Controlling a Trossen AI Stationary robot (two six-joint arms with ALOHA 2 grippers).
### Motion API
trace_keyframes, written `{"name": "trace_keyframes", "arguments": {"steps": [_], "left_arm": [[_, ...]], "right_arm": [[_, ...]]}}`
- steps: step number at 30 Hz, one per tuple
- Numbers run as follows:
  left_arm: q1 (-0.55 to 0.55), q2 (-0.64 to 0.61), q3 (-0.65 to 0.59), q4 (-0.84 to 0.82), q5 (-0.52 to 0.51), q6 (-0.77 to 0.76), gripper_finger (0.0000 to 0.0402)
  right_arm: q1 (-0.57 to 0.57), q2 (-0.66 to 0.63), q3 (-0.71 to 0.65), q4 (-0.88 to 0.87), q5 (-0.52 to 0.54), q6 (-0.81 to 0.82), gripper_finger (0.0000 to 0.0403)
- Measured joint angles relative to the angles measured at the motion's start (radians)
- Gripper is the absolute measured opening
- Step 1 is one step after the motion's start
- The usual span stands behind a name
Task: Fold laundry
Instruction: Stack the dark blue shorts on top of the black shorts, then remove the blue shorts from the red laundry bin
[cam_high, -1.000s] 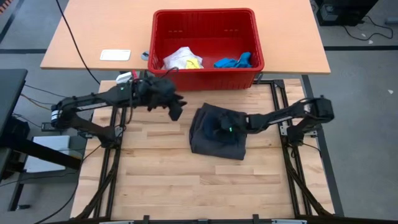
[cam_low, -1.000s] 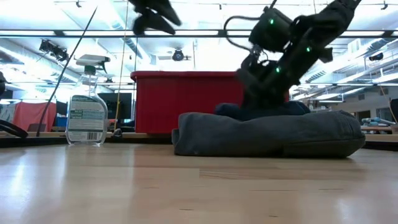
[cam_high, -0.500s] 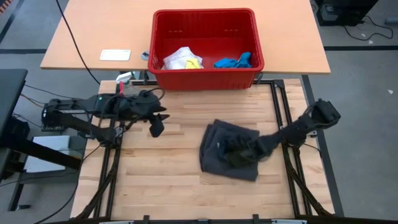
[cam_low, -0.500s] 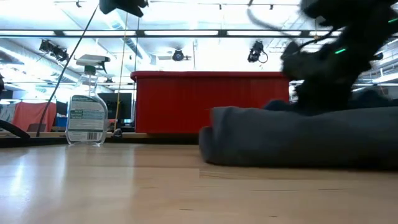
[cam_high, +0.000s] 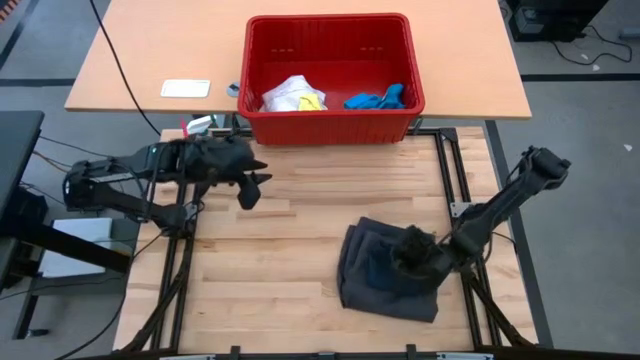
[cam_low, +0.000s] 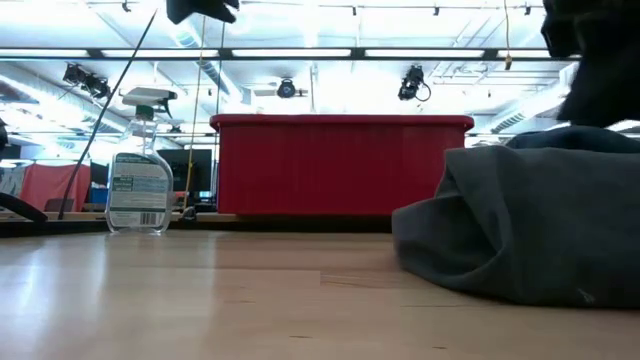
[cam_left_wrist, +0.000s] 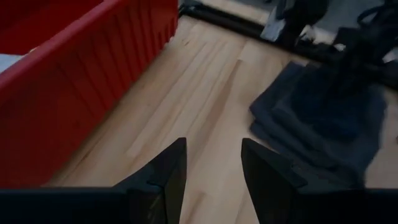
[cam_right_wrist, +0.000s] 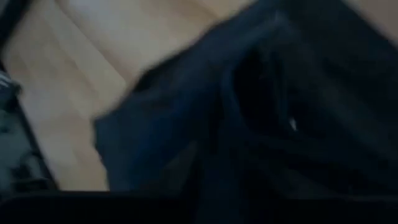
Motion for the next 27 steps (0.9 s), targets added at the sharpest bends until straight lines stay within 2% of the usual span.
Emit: {"name": "trace_keyframes", "arguments": {"steps": [4,7,9,12,17,23,27], "left_arm": [[0.126,0.0,0.0,0.062,0.099,0.047,0.0155],[0.233,0.013,0.0,0.078,0.143,0.093,0.0155],[0.308,0.038,0.0,0.101,0.216,0.109,0.0155],[0.393,0.087,-0.001,0.131,0.275,0.133,0.0155],[0.496,0.172,-0.001,0.239,0.278,0.167,0.0155],[0.587,0.272,0.001,0.434,0.315,0.127,0.0155],[0.62,0.36,0.0,0.457,0.336,0.137,0.0155]], "right_arm": [[-0.063,-0.099,0.0,-0.09,0.001,-0.037,0.0127],[-0.144,-0.163,0.0,-0.068,0.022,-0.179,0.0126],[-0.216,-0.191,0.0,-0.01,0.014,-0.307,0.0126],[-0.349,-0.218,0.0,0.113,-0.064,-0.527,0.0126],[-0.585,-0.221,0.0,0.3,-0.214,-0.796,0.0126],[-0.893,-0.22,0.001,0.565,-0.356,-0.972,0.0126],[-1.07,-0.187,0.064,0.613,-0.462,-1.053,0.0126]]}}
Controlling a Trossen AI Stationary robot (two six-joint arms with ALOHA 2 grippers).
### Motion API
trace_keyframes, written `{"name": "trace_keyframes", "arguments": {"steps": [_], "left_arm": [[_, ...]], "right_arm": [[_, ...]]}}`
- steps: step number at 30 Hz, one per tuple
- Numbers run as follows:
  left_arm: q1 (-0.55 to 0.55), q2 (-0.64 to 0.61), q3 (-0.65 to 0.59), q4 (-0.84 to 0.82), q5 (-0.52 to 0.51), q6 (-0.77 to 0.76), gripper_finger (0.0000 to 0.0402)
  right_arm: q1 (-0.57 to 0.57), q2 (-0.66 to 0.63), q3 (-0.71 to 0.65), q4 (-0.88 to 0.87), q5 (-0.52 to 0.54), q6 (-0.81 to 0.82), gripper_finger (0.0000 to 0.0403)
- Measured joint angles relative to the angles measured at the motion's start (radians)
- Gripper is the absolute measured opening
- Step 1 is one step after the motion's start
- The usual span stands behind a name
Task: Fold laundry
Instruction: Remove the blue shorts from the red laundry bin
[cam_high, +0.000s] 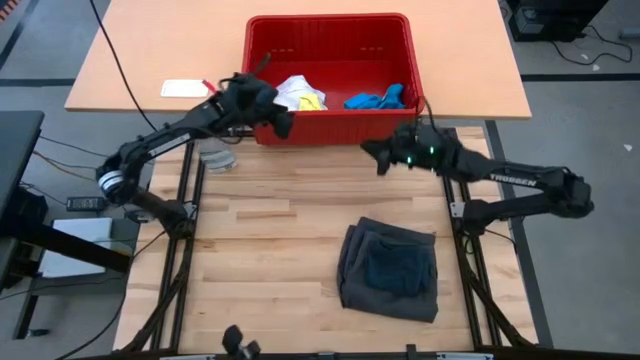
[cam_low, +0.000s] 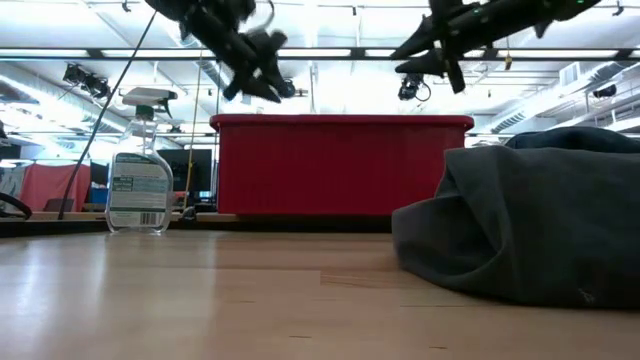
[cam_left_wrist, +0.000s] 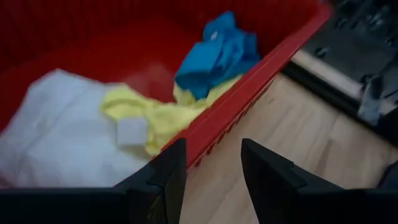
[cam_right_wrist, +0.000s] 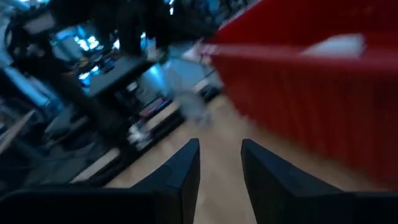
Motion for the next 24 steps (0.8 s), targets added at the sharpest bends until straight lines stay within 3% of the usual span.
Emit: {"name": "trace_keyframes", "arguments": {"steps": [7,17,24], "left_arm": [[0.036,0.09,0.005,-0.01,0.115,0.057,0.0155],[0.02,0.103,-0.001,-0.121,0.2,0.12,0.0155],[0.035,0.105,0.003,-0.189,0.215,0.19,0.0155]], "right_arm": [[-0.18,0.191,0.228,-0.026,-0.073,-0.153,0.0126],[-0.369,0.574,0.648,-0.145,-0.056,-0.323,0.0126],[-0.452,0.855,0.93,-0.427,-0.055,-0.42,0.0138]]}}
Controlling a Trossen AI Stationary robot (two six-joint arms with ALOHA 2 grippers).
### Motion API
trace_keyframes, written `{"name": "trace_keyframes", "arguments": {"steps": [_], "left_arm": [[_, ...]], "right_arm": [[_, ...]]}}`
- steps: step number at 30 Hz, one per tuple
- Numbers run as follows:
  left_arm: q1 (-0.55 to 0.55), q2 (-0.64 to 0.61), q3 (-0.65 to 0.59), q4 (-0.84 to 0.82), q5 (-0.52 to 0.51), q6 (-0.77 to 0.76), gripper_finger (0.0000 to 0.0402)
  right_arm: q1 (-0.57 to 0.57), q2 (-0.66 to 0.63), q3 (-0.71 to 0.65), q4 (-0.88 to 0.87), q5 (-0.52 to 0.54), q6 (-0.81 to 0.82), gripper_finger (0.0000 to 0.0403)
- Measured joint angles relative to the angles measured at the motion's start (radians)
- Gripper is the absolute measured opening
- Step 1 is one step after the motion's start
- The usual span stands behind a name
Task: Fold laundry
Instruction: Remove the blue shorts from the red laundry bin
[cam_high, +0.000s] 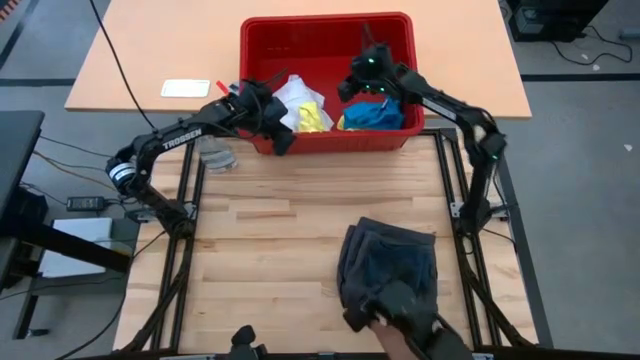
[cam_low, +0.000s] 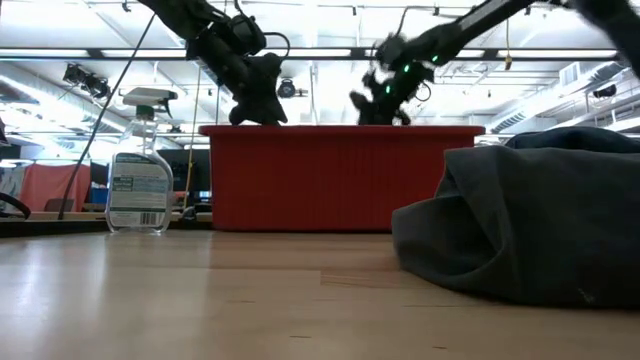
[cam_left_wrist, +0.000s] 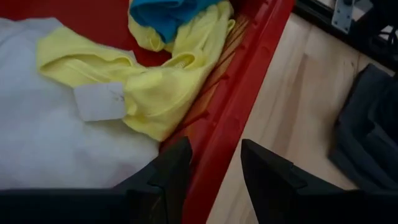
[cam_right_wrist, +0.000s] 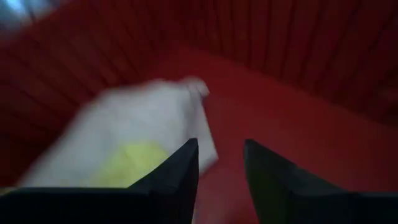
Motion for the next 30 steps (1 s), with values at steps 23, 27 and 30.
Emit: {"name": "trace_keyframes", "arguments": {"steps": [23,27,30], "left_arm": [[0.017,0.0,-0.003,0.0,-0.027,-0.035,0.0155],[0.016,0.0,-0.003,0.002,-0.026,-0.034,0.0155],[0.017,0.001,-0.003,0.013,-0.027,-0.033,0.0155]], "right_arm": [[-0.11,0.195,0.192,-0.66,-0.105,-0.175,0.0266],[-0.121,0.195,0.133,-0.619,-0.106,-0.168,0.0228],[-0.122,0.194,0.133,-0.618,-0.119,-0.165,0.0141]]}}
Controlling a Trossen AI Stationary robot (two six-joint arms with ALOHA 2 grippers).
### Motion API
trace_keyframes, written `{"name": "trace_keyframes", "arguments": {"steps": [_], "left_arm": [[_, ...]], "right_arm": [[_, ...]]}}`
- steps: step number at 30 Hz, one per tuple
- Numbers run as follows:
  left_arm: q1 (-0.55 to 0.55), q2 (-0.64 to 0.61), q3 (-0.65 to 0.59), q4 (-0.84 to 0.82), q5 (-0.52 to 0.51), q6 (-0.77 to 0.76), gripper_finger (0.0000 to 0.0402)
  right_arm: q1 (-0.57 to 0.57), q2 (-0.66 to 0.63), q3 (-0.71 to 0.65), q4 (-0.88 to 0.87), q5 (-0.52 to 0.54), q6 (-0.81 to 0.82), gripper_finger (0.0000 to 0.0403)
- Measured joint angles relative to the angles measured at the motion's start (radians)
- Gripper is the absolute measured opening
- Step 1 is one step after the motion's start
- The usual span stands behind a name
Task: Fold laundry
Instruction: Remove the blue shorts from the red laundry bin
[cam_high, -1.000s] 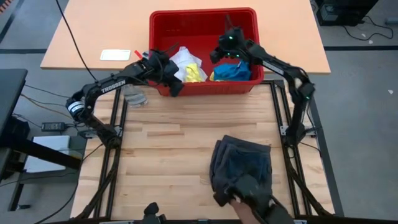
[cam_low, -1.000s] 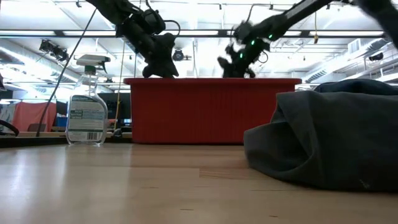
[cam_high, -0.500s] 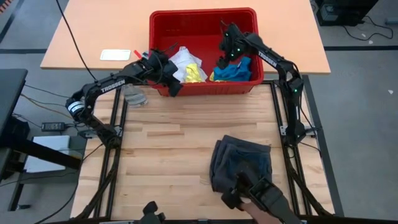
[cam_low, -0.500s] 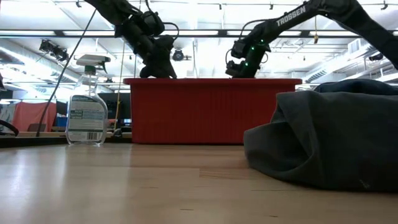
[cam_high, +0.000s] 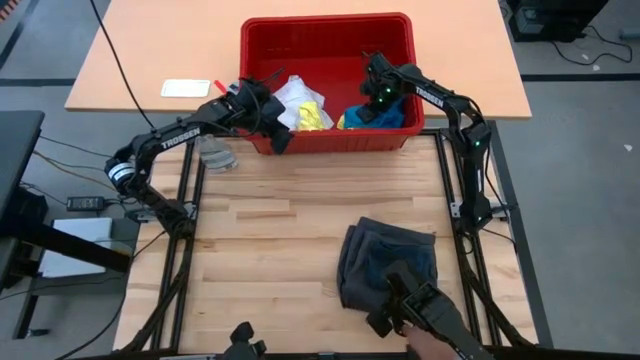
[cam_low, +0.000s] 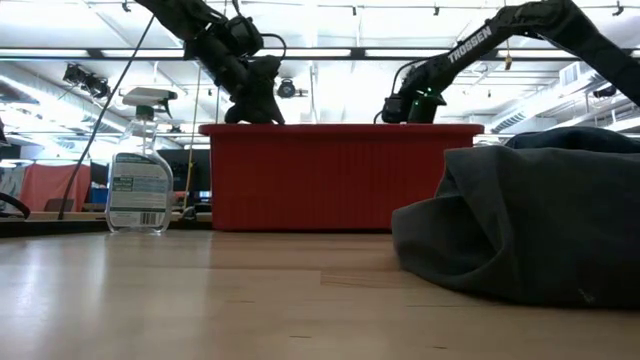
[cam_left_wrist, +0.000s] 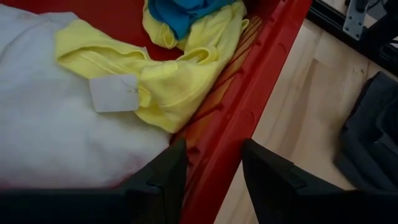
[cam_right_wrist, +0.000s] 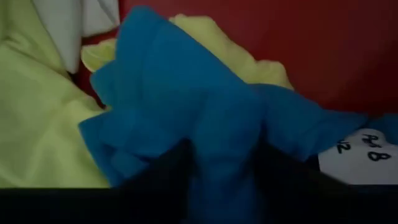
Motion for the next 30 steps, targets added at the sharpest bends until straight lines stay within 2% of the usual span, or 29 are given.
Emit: {"name": "trace_keyframes", "arguments": {"steps": [2,3,4,10,14,17,24,28,30], "left_arm": [[0.0,0.001,0.003,0.002,0.0,0.01,0.0155],[0.0,0.001,0.007,0.002,-0.001,0.02,0.0155],[0.0,0.002,0.013,0.001,-0.002,0.03,0.0155],[0.005,0.007,0.069,0.014,-0.03,0.032,0.0155],[0.005,-0.005,0.139,-0.033,-0.034,0.032,0.0155],[0.004,-0.037,0.208,-0.077,-0.039,0.032,0.0155],[-0.022,-0.127,0.407,-0.201,-0.071,-0.024,0.0155],[-0.08,-0.182,0.452,-0.25,-0.067,-0.086,0.0155],[-0.12,-0.213,0.453,-0.256,-0.074,-0.132,0.0155]], "right_arm": [[-0.001,-0.004,0.005,0.001,-0.021,0.0,0.0056],[0.0,-0.007,0.013,0.001,-0.032,-0.003,0.0031],[0.003,-0.013,0.023,0.003,-0.037,0.006,0.0022],[0.059,-0.107,0.13,0.066,0.004,0.048,0.0015],[0.115,-0.208,0.19,0.146,0.017,0.054,0.0015],[0.158,-0.293,0.208,0.209,-0.039,0.082,0.0015],[0.296,-0.43,0.208,0.245,-0.264,0.137,0.0014],[0.434,-0.435,0.208,0.167,-0.29,0.159,0.0014],[0.521,-0.421,0.206,0.104,-0.26,0.169,0.0014]]}}
